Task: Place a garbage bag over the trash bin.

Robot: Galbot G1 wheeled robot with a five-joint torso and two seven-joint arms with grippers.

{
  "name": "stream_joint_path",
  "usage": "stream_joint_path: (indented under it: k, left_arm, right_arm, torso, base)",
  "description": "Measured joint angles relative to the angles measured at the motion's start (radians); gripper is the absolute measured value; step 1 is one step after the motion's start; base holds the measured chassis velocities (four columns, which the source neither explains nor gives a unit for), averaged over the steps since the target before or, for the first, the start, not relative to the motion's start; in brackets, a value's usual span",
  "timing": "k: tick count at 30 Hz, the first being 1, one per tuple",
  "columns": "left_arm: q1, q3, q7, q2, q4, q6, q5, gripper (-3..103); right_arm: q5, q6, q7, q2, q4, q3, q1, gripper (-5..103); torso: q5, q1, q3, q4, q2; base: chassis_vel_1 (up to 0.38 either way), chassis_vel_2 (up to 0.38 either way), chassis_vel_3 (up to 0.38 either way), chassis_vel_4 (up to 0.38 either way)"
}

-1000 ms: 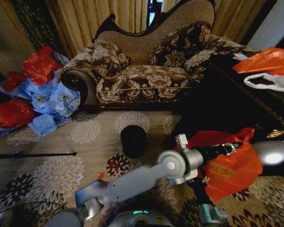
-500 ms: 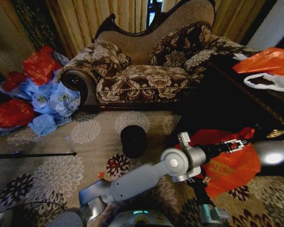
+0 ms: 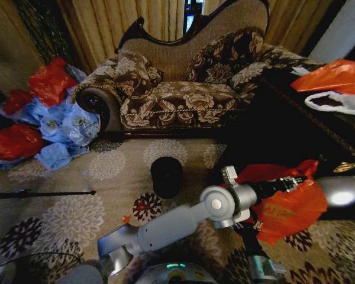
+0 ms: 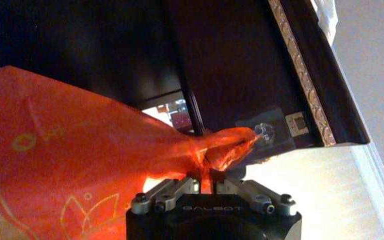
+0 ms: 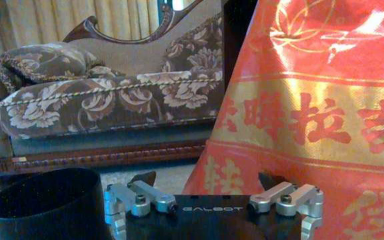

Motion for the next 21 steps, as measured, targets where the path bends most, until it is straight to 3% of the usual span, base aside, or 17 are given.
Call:
stream_joint_path:
  k: [4,13,21]
  left_arm:
    - [0.003,0.000,-0.009,0.008,-0.003,-0.011,0.002,1]
    - [0.001,-0.016,-0.093,0.047,-0.024,-0.010,0.001,0]
    - [0.008,-0.046,-0.116,0.100,-0.060,-0.007,-0.011,0]
  right_arm:
    - [0.008,0.001,0.001,0.002,0.001,0.000,0.000,100]
    - [0.022,0.020,-0.019,0.008,-0.003,-0.007,-0.012,100]
    - [0.019,0.023,-0.044,-0.001,0.003,-0.012,-0.023,100]
  torso:
    - [0.0000,0.000,0.000,0.0000,0.000]
    - [-0.0001,0.000,0.000,0.0000,0.000]
    - [-0.0001,0.000,0.000,-0.0001,0.000]
  base:
    - [0.000,0.000,0.000,0.000]
    - [0.000,0.000,0.000,0.000]
    - [0.000,0.000,0.000,0.000]
